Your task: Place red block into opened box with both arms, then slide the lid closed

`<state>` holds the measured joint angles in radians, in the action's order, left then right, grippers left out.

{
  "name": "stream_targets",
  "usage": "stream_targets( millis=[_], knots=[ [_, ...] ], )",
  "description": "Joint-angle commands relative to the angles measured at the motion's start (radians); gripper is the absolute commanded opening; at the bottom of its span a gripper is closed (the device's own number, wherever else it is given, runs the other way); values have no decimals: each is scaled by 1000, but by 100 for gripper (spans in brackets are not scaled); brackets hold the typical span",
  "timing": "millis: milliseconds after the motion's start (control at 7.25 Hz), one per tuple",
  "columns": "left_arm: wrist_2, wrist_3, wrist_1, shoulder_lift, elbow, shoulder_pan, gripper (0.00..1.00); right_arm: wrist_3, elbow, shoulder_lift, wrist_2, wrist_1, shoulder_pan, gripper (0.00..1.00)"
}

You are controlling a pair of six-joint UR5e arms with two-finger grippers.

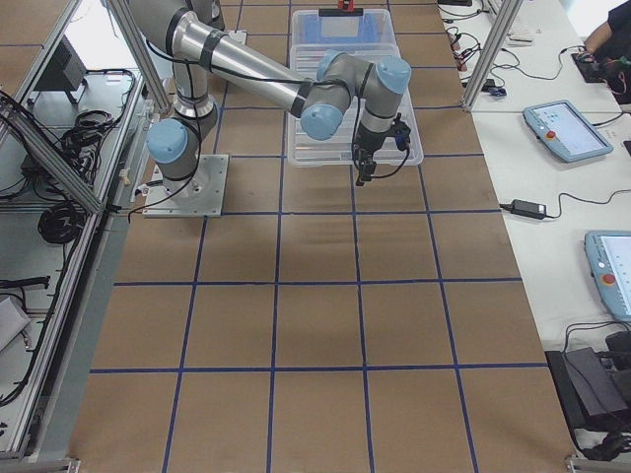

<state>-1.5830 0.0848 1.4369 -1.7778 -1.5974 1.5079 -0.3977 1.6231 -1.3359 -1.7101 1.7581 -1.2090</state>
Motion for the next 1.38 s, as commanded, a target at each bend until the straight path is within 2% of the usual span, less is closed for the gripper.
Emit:
stream_targets(
  millis=[0, 138, 276, 414, 552, 828, 1241],
  knots=[
    [17, -33, -164, -18, -108, 14, 4, 8, -11, -17, 7, -8, -3, 100],
    [18, -33, -243, -21, -159, 14, 4, 10, -58, -19, 4, -32, -4, 100],
    [29, -58, -332, -52, -185, 17, 4, 11, -112, -32, 6, -107, -4, 100],
    [72, -101, -342, -58, -191, 52, 4, 29, -147, -48, 4, -146, -7, 100],
    [75, -108, -374, -77, -211, 61, 4, 52, -169, -78, 6, -163, -7, 100],
    [66, -108, -479, -100, -274, 66, 4, 50, -161, -95, 7, -167, -14, 100],
    [37, -118, -527, -152, -297, 66, 5, 42, -160, -79, 9, -157, -11, 100]
  ],
)
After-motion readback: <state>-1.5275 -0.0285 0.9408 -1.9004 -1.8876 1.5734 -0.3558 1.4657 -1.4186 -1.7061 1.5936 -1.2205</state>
